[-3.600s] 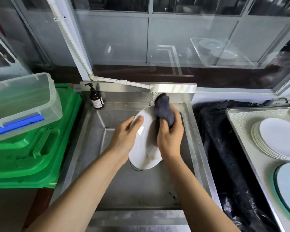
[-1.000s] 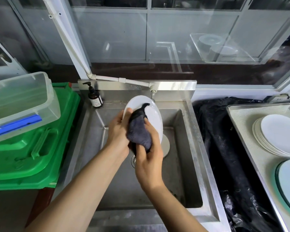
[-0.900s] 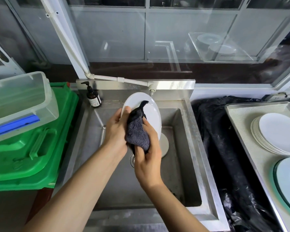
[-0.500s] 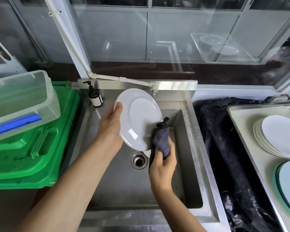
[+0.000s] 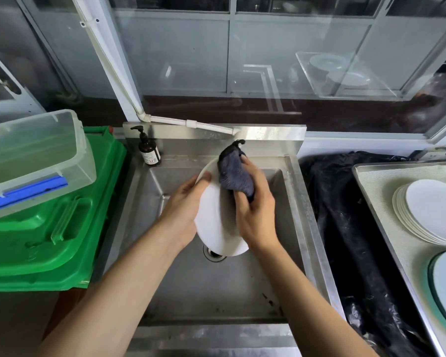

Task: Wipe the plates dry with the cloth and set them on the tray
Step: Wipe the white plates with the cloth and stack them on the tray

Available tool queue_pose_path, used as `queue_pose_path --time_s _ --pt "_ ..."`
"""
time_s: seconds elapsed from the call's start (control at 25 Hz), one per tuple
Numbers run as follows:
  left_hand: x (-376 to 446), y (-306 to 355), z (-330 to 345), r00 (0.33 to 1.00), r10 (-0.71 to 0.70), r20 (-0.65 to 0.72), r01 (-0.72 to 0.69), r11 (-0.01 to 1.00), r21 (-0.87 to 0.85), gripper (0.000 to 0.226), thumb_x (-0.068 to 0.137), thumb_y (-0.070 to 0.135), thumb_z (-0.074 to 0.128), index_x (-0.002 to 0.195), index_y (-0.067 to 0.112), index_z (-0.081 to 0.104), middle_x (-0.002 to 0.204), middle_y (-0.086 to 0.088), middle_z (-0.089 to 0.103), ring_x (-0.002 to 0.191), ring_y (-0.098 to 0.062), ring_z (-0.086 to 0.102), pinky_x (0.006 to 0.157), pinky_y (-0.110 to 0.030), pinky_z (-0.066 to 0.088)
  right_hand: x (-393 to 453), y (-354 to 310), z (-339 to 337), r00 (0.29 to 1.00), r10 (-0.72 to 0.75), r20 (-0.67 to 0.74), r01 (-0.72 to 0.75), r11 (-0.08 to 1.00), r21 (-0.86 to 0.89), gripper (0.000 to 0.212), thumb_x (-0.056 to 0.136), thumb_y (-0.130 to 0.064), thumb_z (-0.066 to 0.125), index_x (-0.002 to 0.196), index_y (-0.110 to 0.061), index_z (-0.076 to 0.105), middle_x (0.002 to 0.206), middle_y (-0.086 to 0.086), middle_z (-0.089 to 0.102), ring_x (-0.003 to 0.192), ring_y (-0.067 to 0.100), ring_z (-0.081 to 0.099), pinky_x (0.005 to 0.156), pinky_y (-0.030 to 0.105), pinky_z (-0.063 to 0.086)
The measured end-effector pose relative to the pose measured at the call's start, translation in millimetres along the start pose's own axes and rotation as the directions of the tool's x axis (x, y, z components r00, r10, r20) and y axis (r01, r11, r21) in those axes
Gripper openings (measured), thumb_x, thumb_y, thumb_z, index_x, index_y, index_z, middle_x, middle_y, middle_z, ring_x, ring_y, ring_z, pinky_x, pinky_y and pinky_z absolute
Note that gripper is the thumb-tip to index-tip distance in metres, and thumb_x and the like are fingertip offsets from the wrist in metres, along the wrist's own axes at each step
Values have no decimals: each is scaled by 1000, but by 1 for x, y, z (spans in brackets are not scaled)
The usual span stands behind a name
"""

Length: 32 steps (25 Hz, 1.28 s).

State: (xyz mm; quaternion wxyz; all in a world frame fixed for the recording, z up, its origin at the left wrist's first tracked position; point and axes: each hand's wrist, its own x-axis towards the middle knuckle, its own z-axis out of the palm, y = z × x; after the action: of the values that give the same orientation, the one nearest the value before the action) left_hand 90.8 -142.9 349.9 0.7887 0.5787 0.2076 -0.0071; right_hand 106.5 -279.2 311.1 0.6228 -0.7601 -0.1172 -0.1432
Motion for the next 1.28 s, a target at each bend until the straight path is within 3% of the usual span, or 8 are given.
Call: queue_pose_path --time_s 0.24,0.32,0.48,0.64,0.72,0.96,1.08,1.28 --pt "10 3 -5 994 -82 -75 70 987 -144 14 97 22 63 98 12 73 78 -7 77 66 -20 72 61 -28 59 -75 10 13 981 -110 162 108 994 19 49 91 -9 56 140 -16 55 154 1 50 145 23 45 118 51 37" --pt "8 0 -5 992 -87 -96 74 989 -129 16 98 23 62 92 15 75 79 -6 77 69 -21 72 68 -32 60 -69 11 12 988 -78 136 76 997 18 50 91 -9 58 139 -23 55 152 -3 52 142 20 48 117 48 39" --pt "1 -2 2 993 -75 -95 68 994 -84 25 97 25 64 78 24 81 85 -1 79 78 -16 75 78 -34 58 -10 9 7 992 99 -79 -96 995 34 46 93 2 60 137 -11 58 143 5 60 135 18 54 114 50 41" --pt "6 5 2 975 -98 -198 84 994 -76 11 93 32 70 88 23 76 101 -5 78 103 -27 72 95 -46 56 -42 9 10 1000 16 -16 -16 1000 25 50 92 4 59 138 -13 56 147 7 56 140 20 51 115 49 40" --pt "8 7 -1 969 -105 -225 89 993 -82 11 90 34 73 84 25 75 96 -1 79 98 -26 72 94 -44 57 -78 8 15 999 -26 45 25 999 20 51 91 3 59 139 -11 56 150 6 54 142 23 49 115 52 40" --pt "-2 -1 4 996 -42 -75 42 999 5 18 96 29 66 87 26 80 97 -3 79 102 -25 71 104 -51 50 -19 -4 11 990 -131 -45 130 991 -34 47 90 0 61 135 -14 58 148 -1 54 138 14 50 117 35 37" --pt "-8 -4 5 997 -29 -70 30 999 15 13 94 31 68 96 22 77 111 -3 76 115 -23 67 110 -49 45 11 3 -6 990 39 -133 -44 998 -34 42 95 -4 59 136 -9 59 140 -1 61 129 11 56 112 32 42" --pt "-8 4 6 979 -108 -173 83 986 -144 21 92 31 72 109 19 69 121 -4 72 113 -25 68 104 -52 50 -20 30 -37 900 392 -192 -364 917 163 15 101 -10 54 110 -12 66 89 -10 69 80 0 59 75 16 46"
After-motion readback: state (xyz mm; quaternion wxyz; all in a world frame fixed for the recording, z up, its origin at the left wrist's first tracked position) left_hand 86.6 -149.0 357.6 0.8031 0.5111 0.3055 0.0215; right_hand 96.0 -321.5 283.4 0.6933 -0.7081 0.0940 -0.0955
